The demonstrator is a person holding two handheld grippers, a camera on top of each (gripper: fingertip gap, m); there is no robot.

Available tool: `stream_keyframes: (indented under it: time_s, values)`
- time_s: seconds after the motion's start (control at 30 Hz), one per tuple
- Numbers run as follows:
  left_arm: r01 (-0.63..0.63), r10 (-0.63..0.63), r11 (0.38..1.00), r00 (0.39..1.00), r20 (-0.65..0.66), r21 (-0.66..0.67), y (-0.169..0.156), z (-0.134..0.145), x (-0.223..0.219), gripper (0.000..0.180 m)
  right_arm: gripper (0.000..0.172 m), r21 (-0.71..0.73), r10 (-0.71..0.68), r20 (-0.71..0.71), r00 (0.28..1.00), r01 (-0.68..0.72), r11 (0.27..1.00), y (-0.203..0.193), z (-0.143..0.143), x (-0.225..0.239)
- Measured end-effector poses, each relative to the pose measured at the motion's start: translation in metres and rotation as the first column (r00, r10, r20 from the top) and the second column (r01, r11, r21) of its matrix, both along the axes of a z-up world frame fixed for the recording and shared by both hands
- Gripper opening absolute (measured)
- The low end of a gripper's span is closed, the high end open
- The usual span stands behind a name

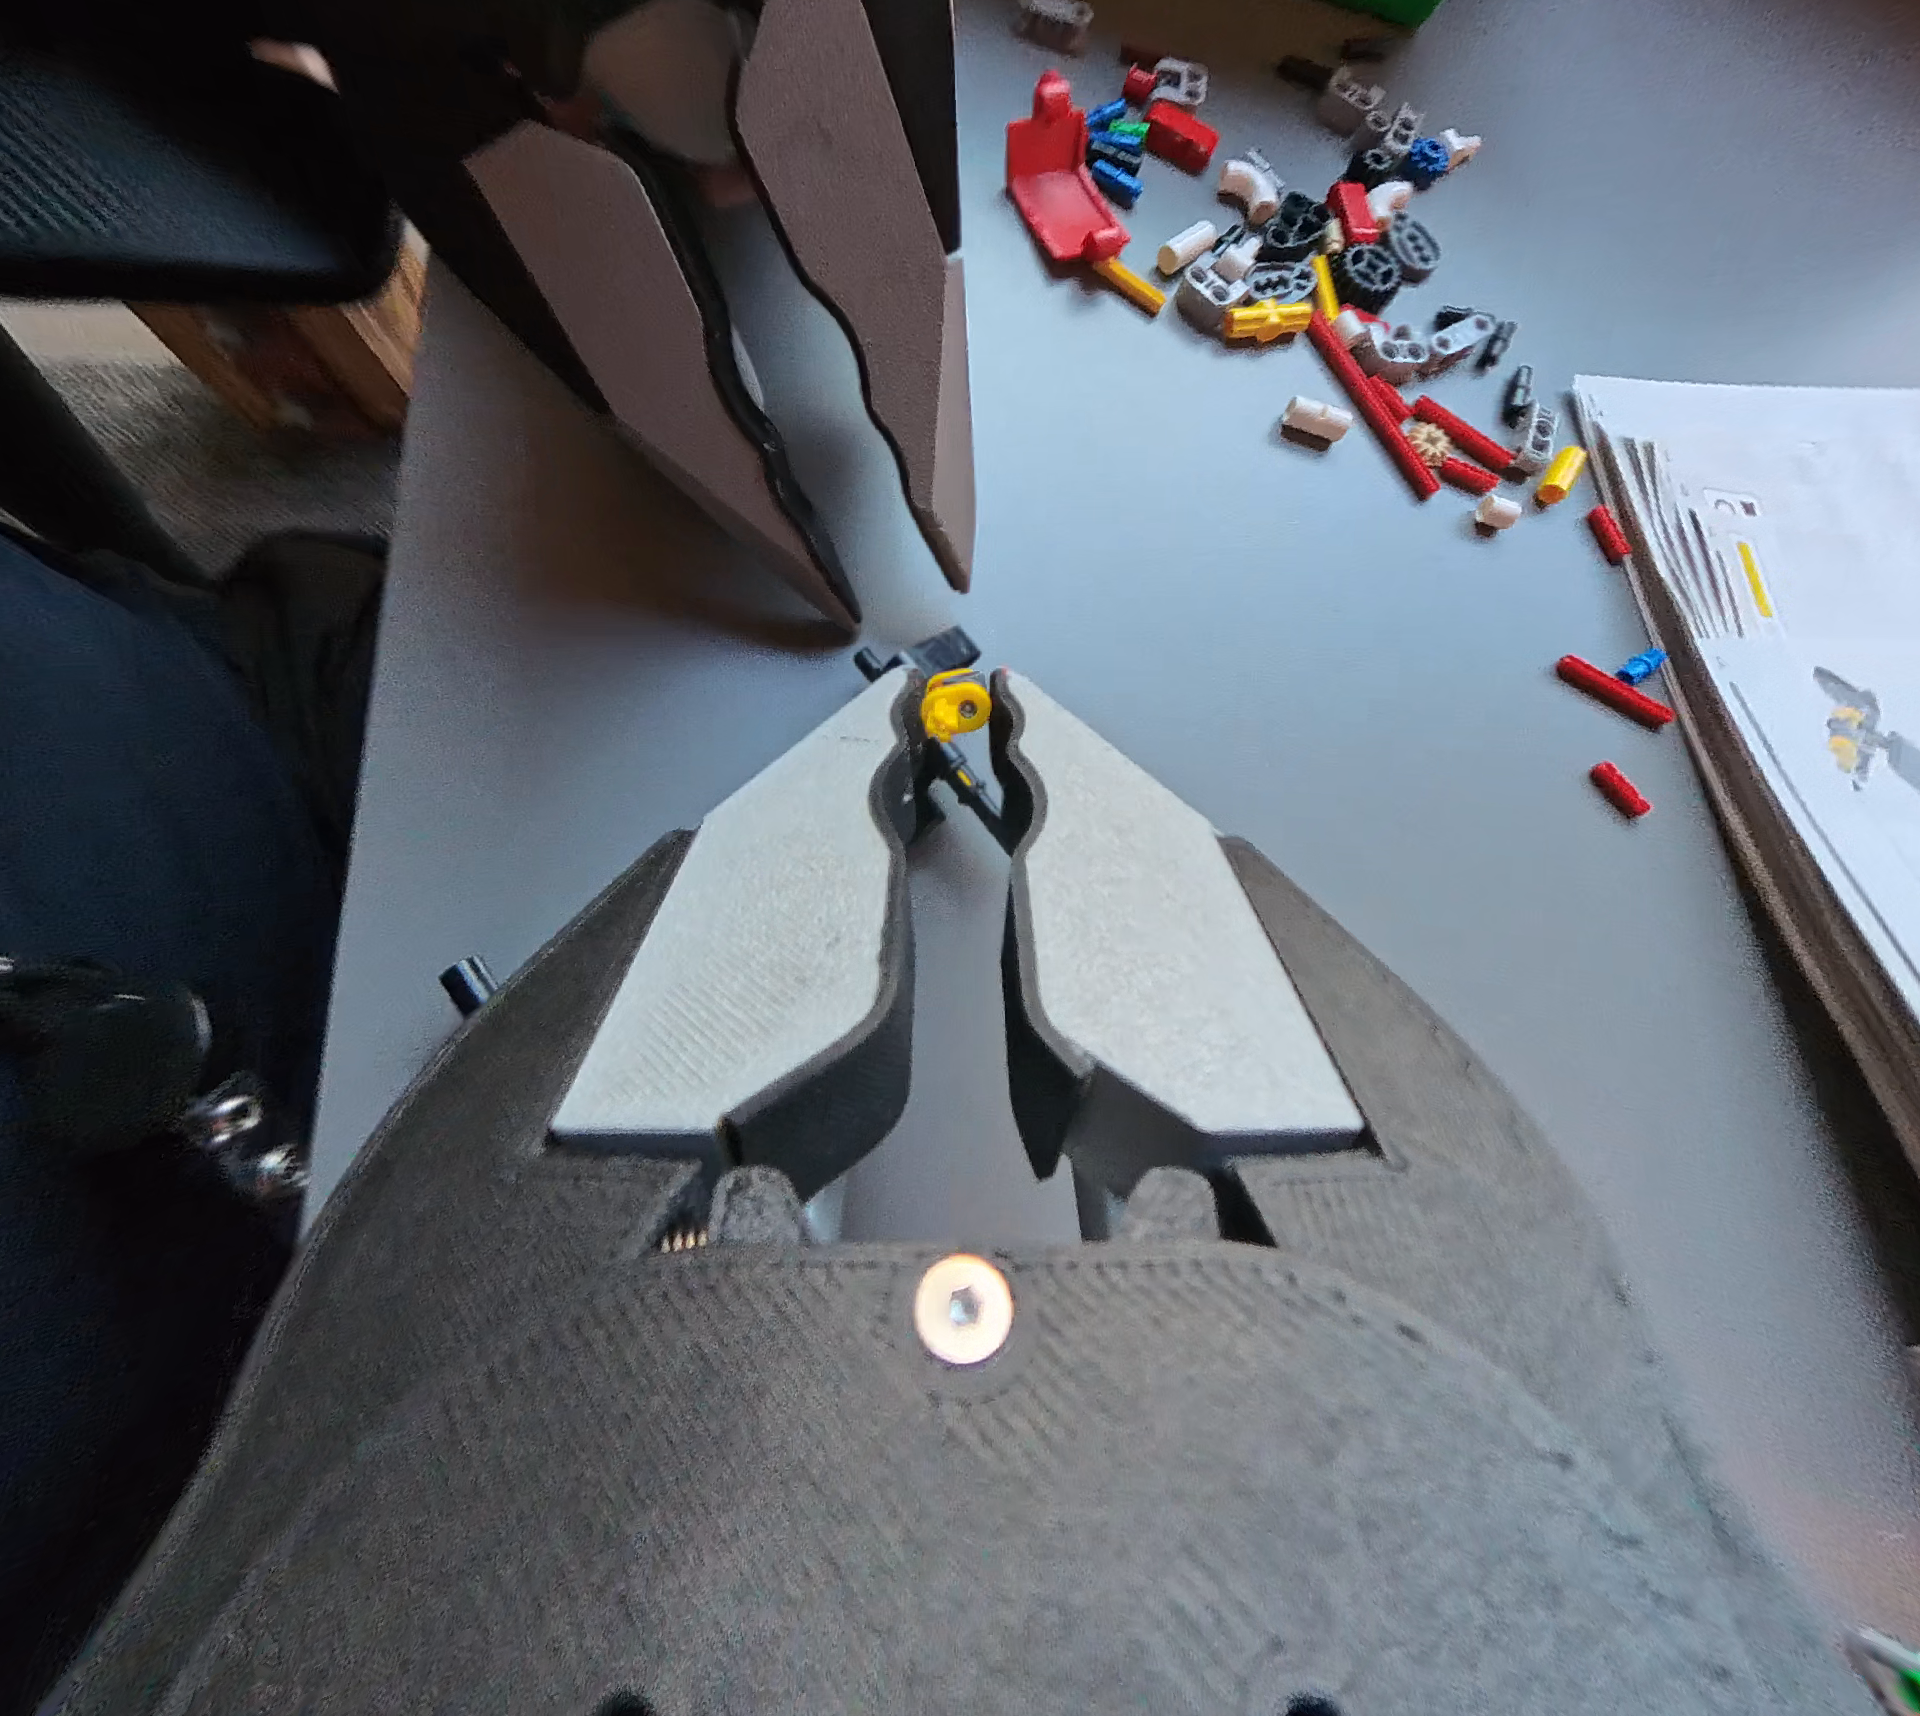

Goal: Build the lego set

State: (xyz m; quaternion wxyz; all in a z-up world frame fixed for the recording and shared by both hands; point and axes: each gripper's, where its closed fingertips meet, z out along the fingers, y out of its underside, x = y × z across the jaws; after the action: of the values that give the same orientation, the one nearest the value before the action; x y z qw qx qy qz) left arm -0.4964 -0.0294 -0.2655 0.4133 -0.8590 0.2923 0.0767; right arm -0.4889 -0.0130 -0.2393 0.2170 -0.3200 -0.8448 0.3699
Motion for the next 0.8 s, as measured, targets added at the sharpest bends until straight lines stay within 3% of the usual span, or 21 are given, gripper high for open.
stream_keyframes:
  time_s: [0.1,0.2,0.37,0.5,0.57,0.63,0.73,0.8]
  values:
    - [0.026,-0.022,0.998,0.998,0.064,-0.058,0.002,0.000,-0.012,0.020,0.009,-0.095,-0.047,0.047,0.998,0.051,0.994,0.010,0.012,0.003]
    - [0.104,-0.058,0.981,0.963,0.264,-0.161,0.001,0.001,-0.009,0.025,0.009,-0.175,-0.070,0.111,0.991,0.089,0.981,0.021,0.017,0.014]
    - [0.236,-0.024,0.926,0.815,0.579,-0.295,0.002,0.010,0.003,0.032,0.010,-0.219,-0.093,0.201,0.975,0.137,0.966,0.037,0.005,0.030]
    - [0.309,0.145,0.839,0.666,0.731,-0.447,0.001,0.012,0.016,0.051,0.010,-0.230,-0.075,0.223,0.972,0.127,0.965,0.037,-0.003,0.037]
    - [0.349,0.240,0.792,0.575,0.782,-0.500,0.004,0.016,0.022,0.053,0.009,-0.224,-0.057,0.230,0.971,0.110,0.968,0.035,-0.006,0.039]
    - [0.384,0.313,0.754,0.504,0.805,-0.533,0.006,0.018,0.026,0.041,0.009,-0.221,-0.048,0.224,0.973,0.098,0.970,0.034,-0.006,0.039]
    - [0.363,0.367,0.718,0.528,0.766,-0.594,0.006,0.005,0.022,0.019,0.010,-0.258,-0.039,0.226,0.973,0.099,0.961,0.032,-0.005,0.039]
    - [0.370,0.379,0.708,0.518,0.766,-0.601,0.005,0.006,0.026,0.020,0.010,-0.296,-0.043,0.235,0.971,0.113,0.948,0.033,-0.004,0.040]
